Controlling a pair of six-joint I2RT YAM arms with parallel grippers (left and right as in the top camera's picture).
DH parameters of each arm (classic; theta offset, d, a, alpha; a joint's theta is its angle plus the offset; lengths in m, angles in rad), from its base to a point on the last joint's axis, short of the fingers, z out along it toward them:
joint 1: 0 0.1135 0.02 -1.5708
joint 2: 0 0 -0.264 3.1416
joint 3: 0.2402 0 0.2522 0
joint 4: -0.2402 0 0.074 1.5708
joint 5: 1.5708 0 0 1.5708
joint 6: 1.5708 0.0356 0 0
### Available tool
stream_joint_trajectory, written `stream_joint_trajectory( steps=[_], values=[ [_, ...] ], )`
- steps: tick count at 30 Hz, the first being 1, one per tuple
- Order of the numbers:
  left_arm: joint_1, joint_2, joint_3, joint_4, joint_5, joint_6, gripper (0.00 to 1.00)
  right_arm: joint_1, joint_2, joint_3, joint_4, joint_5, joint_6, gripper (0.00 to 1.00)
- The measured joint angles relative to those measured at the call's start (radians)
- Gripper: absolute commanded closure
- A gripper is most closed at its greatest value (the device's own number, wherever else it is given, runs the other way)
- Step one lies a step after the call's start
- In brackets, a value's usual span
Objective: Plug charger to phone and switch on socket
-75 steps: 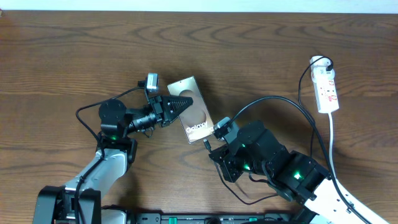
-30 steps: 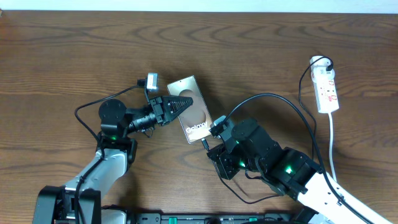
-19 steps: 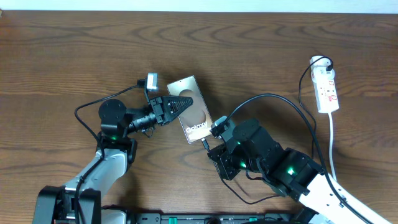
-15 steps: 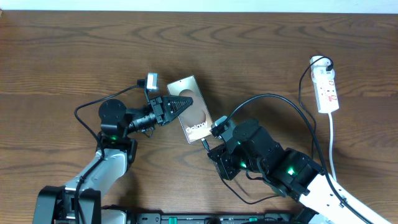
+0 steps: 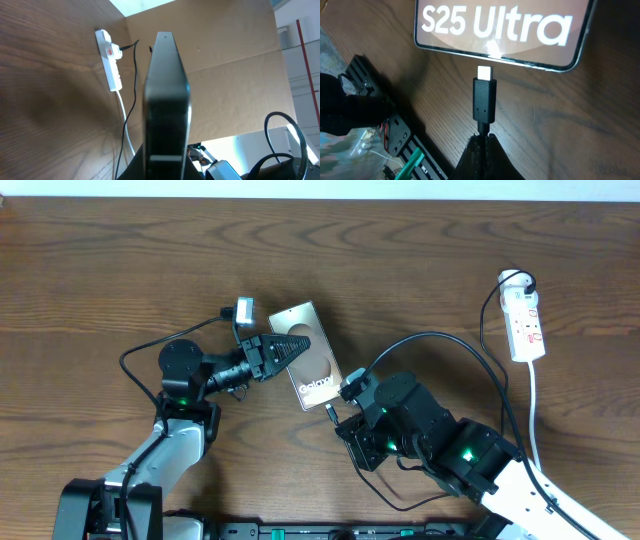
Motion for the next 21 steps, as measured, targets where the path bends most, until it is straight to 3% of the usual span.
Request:
stream_joint_trajectory(
  steps=[21],
  values=[
    [0.0,0.0,0.0,0.0,0.0,0.0,0.92,0.0,0.0,0.0,0.019,-0.002,0.0,0.99]
  ],
)
